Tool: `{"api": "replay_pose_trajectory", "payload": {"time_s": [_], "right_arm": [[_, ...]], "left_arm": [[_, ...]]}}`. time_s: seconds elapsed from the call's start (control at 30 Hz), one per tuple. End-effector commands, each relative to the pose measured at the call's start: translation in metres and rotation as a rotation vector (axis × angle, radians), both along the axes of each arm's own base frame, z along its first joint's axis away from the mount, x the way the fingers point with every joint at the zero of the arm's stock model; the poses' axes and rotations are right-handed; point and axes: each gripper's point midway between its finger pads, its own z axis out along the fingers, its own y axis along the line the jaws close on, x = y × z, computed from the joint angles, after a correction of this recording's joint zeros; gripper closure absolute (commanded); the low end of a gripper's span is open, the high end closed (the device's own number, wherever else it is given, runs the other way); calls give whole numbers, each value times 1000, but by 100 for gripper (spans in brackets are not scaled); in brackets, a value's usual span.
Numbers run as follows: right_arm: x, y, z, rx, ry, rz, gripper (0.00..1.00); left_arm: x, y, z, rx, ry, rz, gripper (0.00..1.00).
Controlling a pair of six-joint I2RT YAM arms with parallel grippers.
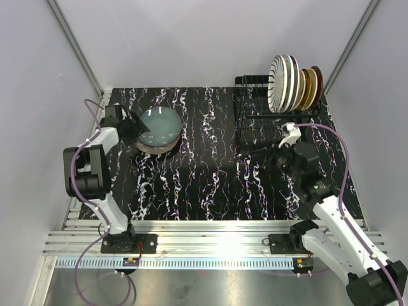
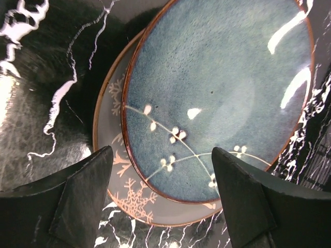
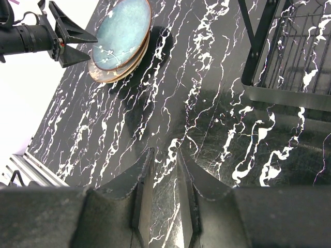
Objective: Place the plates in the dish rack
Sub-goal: Grab a plate with the left arm
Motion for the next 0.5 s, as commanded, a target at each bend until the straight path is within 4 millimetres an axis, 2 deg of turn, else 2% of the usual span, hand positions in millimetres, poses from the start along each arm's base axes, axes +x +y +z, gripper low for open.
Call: {"api": "replay_pose_trajectory", "payload": {"time_s": [0.0, 0.2, 0.47], "right_arm": [[4, 2, 9, 16, -39, 5, 70], [4, 3, 6, 14, -31, 12, 70], [3, 5, 6, 19, -27, 20, 70]], "left_arm": [[8, -4, -8, -30, -25, -19, 21], [11, -14, -14, -75, -32, -63, 27], [3, -19, -27, -117, 3, -54, 29]]}}
